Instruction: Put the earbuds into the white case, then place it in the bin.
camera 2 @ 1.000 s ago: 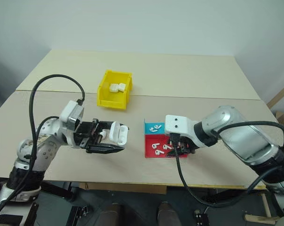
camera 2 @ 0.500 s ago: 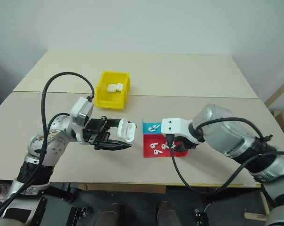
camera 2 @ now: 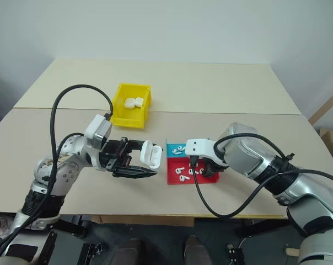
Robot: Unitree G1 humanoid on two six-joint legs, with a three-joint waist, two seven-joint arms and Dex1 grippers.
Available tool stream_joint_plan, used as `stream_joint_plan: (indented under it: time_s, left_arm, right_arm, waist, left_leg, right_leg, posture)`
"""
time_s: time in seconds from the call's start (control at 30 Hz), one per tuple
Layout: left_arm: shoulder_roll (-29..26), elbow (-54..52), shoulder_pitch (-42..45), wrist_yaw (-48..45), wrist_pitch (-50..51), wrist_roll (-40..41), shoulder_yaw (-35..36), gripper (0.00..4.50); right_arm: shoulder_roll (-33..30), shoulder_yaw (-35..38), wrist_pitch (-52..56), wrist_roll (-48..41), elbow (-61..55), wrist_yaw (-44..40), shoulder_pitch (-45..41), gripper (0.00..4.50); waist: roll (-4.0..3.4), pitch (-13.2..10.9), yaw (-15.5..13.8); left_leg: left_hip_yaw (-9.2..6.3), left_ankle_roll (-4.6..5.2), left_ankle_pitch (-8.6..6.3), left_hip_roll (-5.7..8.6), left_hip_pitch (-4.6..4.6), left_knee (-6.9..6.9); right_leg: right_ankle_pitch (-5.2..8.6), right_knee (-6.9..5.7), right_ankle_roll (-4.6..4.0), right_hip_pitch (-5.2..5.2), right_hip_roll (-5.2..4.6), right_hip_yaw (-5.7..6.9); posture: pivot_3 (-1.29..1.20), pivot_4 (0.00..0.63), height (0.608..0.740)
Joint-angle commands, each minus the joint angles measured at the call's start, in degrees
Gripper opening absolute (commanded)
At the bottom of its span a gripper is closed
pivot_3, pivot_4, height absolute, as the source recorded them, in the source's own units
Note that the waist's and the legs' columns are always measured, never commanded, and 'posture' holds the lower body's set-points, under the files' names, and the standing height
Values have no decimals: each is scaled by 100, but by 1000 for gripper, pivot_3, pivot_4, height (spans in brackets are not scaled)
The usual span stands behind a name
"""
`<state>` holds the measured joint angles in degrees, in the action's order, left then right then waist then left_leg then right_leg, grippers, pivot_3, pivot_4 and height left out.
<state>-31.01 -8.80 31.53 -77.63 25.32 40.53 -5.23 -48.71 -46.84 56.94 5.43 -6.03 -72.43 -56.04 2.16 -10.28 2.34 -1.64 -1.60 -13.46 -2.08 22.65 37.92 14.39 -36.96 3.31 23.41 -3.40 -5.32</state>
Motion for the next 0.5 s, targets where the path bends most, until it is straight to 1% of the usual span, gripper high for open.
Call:
stream_joint_plan:
  time_s: [0.03, 0.5]
  left_arm:
    - [6, -250, -5, 47, 16, 57, 62, 2767]
    - [-14, -298, -12, 94, 76, 47, 79, 2767]
  right_arm:
    - [44, 102, -56, 78, 24, -46, -44, 2154]
    - [74, 309, -190, 23, -152, -125, 194, 2154]
  waist:
    - [0, 0, 5]
    - [-1, 0, 12]
  left_leg:
    - [-1, 0, 0, 0, 0, 0]
    - [-2, 0, 0, 0, -3, 0]
  right_leg:
    - [0, 0, 0, 0, 0, 0]
    - [0, -3, 0, -1, 1, 0]
  posture:
    - [0, 150, 740]
    - [0, 150, 740]
